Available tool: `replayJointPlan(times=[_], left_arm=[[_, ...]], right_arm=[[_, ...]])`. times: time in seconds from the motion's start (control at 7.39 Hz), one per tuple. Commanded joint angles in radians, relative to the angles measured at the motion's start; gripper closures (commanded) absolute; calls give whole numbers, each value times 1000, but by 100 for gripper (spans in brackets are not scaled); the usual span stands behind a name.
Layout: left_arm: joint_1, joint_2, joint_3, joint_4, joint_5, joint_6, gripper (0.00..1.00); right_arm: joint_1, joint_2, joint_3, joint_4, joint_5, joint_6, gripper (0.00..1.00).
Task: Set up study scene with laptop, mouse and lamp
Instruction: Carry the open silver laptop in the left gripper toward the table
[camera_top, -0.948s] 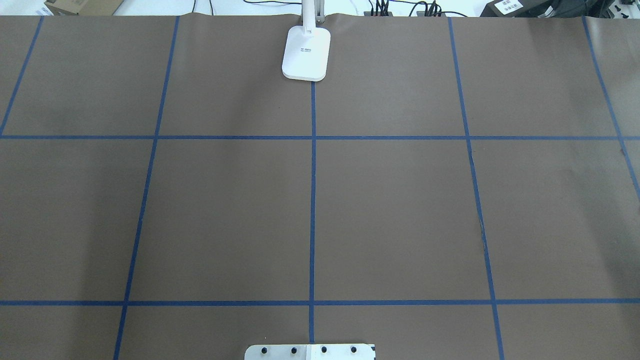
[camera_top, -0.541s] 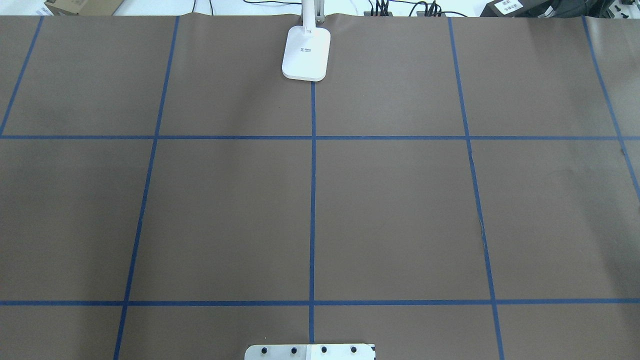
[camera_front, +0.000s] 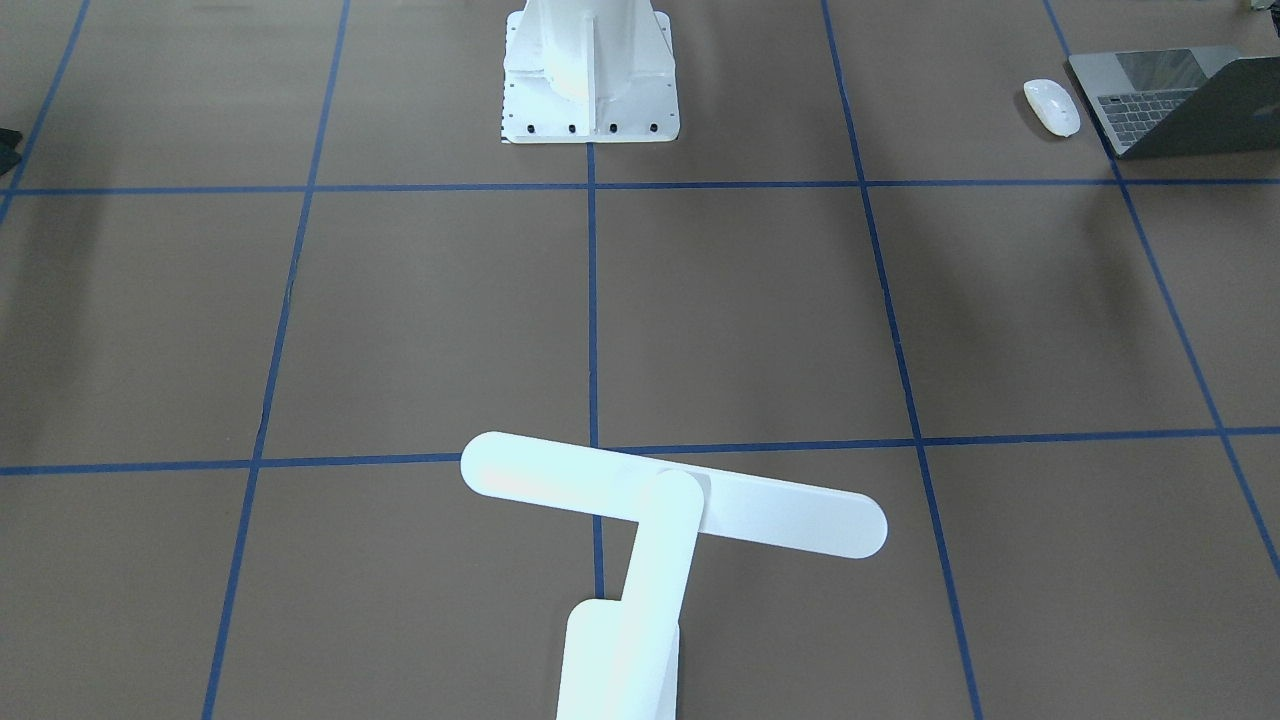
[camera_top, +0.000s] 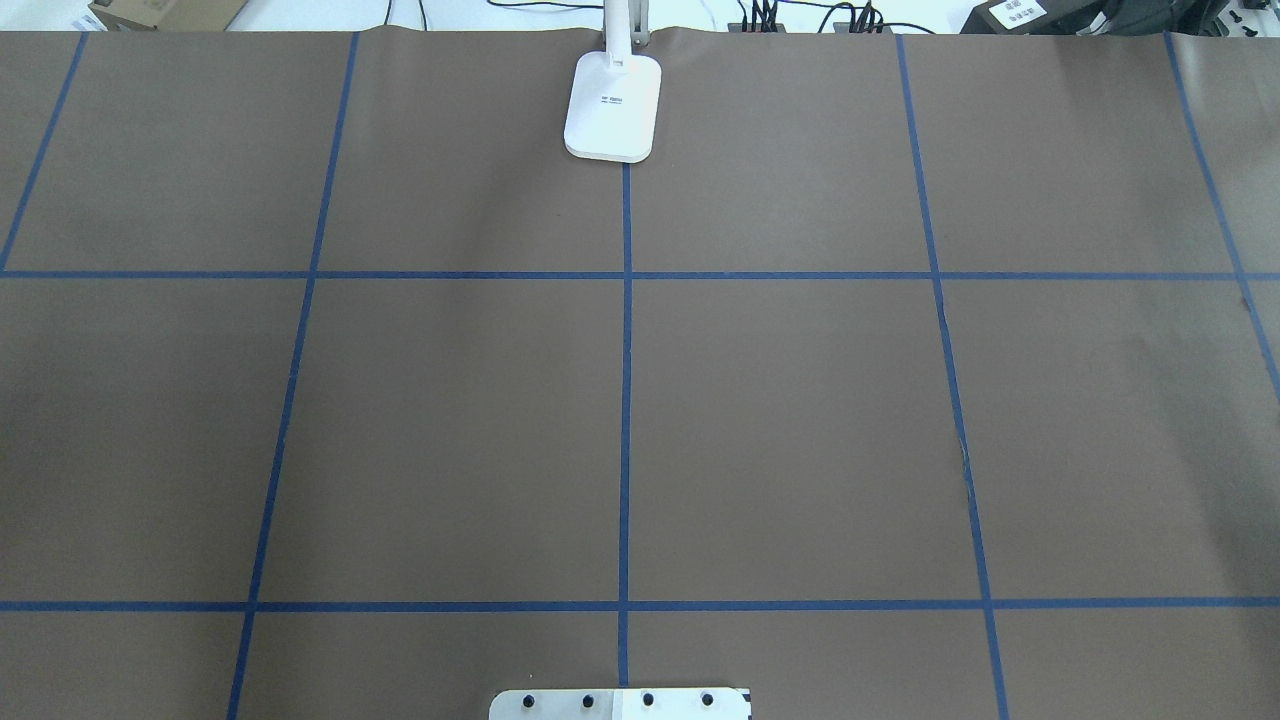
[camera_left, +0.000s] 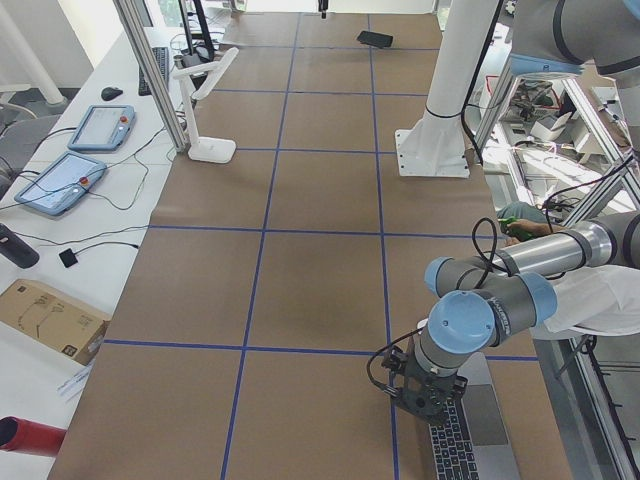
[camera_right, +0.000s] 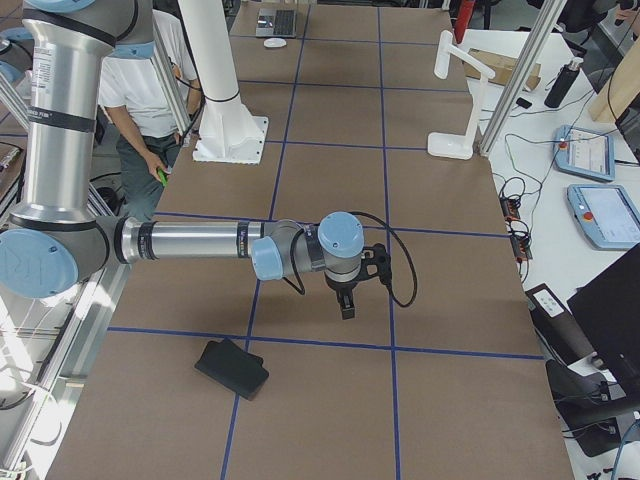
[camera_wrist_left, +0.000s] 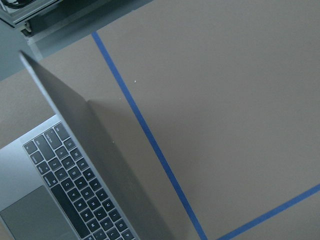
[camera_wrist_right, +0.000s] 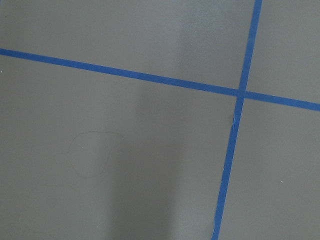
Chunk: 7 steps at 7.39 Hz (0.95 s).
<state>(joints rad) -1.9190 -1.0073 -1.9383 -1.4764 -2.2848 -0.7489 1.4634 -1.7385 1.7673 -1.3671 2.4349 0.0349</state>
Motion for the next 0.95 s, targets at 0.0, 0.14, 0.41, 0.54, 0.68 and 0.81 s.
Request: replayJointPlan(times=[0.0, 0.14, 0.41, 0.54, 0.68, 0.81], left_arm=[[-3, -16, 39, 1, -7, -101, 1], [-3, -36, 41, -2, -7, -181, 1], [-3, -36, 71, -16, -5, -204, 1], [-3, -34, 90, -16, -5, -205, 1], [-3, -34, 104, -16, -7, -208, 1], [-3, -33, 108, -16, -7, -208, 2]], right_arm=[[0, -1, 3, 26, -1, -1, 1], [0, -3, 3, 43, -2, -1, 1], [0, -3, 3, 43, -5, -1, 1], [0, -3, 3, 43, -7, -1, 1], [0, -9, 3, 43, -2, -1, 1], [0, -12, 1, 43, -5, -1, 1]])
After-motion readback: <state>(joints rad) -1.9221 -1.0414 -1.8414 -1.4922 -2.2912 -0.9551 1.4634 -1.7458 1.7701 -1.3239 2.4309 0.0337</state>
